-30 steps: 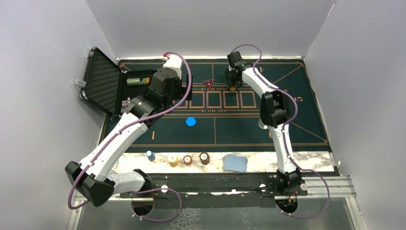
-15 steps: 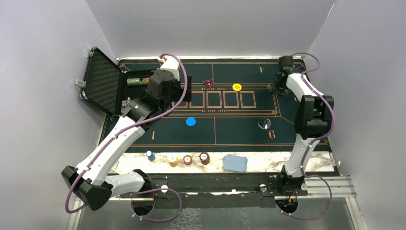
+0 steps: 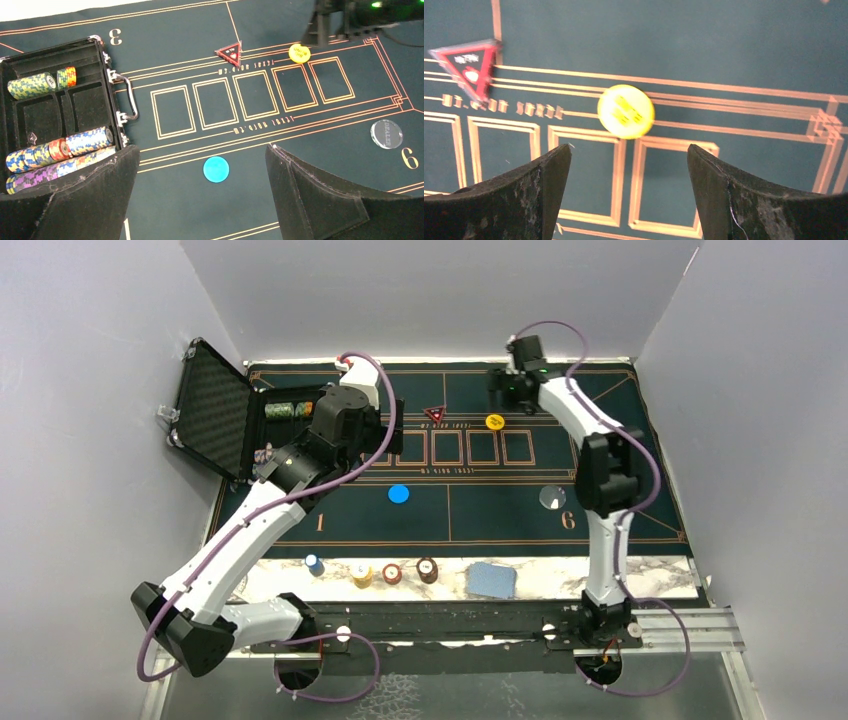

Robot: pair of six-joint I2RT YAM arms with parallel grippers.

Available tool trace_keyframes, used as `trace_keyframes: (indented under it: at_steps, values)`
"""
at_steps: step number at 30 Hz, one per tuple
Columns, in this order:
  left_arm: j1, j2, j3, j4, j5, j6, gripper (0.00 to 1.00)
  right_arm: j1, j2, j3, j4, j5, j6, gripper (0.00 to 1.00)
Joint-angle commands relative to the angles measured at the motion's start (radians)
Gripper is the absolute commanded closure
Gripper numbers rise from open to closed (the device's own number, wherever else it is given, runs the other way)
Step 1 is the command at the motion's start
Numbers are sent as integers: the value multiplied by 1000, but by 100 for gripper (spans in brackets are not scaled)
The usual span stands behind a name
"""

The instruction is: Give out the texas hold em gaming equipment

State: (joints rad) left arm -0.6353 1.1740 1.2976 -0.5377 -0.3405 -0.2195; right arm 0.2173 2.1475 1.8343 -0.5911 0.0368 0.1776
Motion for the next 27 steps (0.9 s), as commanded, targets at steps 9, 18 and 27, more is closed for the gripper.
trace_keyframes:
  at_steps: [9,18,27]
  values:
    - [-4,24,44,8,-10,25,1,86,318,361,-168,117,-11,17]
    - [-4,10,30,10,-30,42,1,86,331,294,-149,141,-12,29]
    - [-4,6,26,18,-31,45,1,91,378,342,-182,152,12,36]
